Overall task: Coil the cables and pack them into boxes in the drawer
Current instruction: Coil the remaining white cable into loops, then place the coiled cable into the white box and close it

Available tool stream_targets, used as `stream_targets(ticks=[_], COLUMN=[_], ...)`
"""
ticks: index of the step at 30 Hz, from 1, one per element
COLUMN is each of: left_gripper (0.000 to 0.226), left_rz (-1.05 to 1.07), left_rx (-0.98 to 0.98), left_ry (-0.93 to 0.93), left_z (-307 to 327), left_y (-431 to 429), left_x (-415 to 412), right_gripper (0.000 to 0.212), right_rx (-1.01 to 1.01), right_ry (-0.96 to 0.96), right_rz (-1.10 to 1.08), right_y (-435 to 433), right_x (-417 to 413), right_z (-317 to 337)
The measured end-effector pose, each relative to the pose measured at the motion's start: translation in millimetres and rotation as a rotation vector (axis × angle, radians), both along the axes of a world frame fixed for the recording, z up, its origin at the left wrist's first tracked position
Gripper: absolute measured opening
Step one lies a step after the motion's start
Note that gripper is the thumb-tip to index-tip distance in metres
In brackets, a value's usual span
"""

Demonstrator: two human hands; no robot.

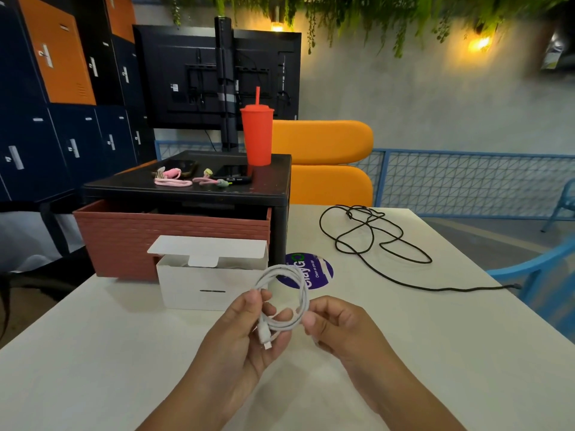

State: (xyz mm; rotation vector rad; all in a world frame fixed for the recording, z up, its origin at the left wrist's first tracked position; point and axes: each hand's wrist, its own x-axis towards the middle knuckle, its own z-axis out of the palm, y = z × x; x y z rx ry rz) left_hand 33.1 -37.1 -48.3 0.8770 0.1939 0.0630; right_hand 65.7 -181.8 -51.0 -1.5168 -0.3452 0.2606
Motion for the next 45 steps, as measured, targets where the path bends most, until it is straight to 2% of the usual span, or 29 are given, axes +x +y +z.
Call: stream_targets(ticks=[4,8,14,16,20,22,26,29,32,35,38,41,43,45], left_gripper=[0.020,0.018,0.015,0.015,0.016,0.019,0.032,0.042,0.041,0.032,0.036,0.049,0.058,0.056], left_rz=[-0.052,-0.074,-0.166,-0.144,0.083,0.249,0.561,0.630,0.644,0.664,0.641,0.553,0.514,0.502], left_rx=[0.181,0.348,0.601,0.608,0.592,0.645,1.029,1.275,1.381,1.409,1.386,1.195,1.099,1.085], left_ry=[0.046,0.092,0.176,0.179,0.146,0.104,0.062,0.090,0.173,0.156,0.069,-0.096,-0.098,-0.109], left_z=[-7,-15,-32,-31,-22,-19,-18,-21,-23,-20,-20,-22,-24,-24], left_y=[0,3,4,5,27,47,79,96,105,104,107,108,105,101], left_x=[3,7,14,15,23,28,32,32,31,28,29,29,28,29], right_gripper=[0.005,0.008,0.008,0.010,0.014,0.016,0.025,0.031,0.026,0.022,0.022,0.021,0.021,0.019], right_rx=[-0.074,-0.240,-0.635,-0.751,-0.898,-0.923,-0.972,-0.956,-0.929,-0.909,-0.900,-0.896,-0.887,-0.864], right_ry=[-0.026,-0.040,-0.077,-0.089,-0.117,-0.102,-0.158,-0.181,-0.189,-0.217,-0.237,-0.261,-0.277,-0.296], right_rz=[-0.095,-0.228,-0.329,-0.337,-0.361,-0.361,-0.403,-0.408,-0.382,-0.385,-0.399,-0.401,-0.401,-0.396], right_y=[4,-5,-26,-29,-33,-34,-35,-33,-30,-29,-28,-28,-28,-28], right_x=[3,14,33,36,39,39,39,38,36,34,34,34,33,33], right_z=[-4,-8,-24,-28,-30,-30,-29,-27,-24,-23,-22,-22,-21,-21])
